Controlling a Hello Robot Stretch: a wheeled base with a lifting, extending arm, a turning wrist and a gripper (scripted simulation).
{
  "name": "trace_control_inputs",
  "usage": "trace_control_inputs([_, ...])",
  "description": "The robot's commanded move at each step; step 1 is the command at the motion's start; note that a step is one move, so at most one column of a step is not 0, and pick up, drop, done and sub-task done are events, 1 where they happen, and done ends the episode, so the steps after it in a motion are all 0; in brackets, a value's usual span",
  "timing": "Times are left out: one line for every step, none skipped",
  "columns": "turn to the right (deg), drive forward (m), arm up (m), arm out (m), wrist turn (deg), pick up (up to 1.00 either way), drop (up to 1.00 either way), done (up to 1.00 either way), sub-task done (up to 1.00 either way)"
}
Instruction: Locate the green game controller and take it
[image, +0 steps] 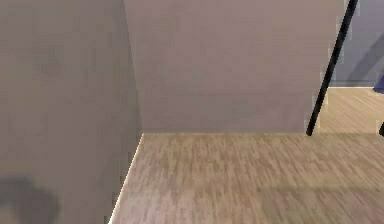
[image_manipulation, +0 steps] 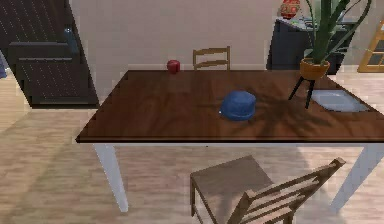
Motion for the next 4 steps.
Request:
trace_control_inputs([0.0,0.05,0.0,0.0,0.0,0.0,0.0,0.0,0.0])
trace_control_inputs([36.0,0.0,0.0,0.0,0.0,0.0,0.0,0.0,0.0])
trace_control_inputs([0.0,0.75,0.0,0.0,0.0,0.0,0.0,0.0,0.0])
trace_control_inputs([12.0,0.0,0.0,0.0,0.0,0.0,0.0,0.0,0.0])
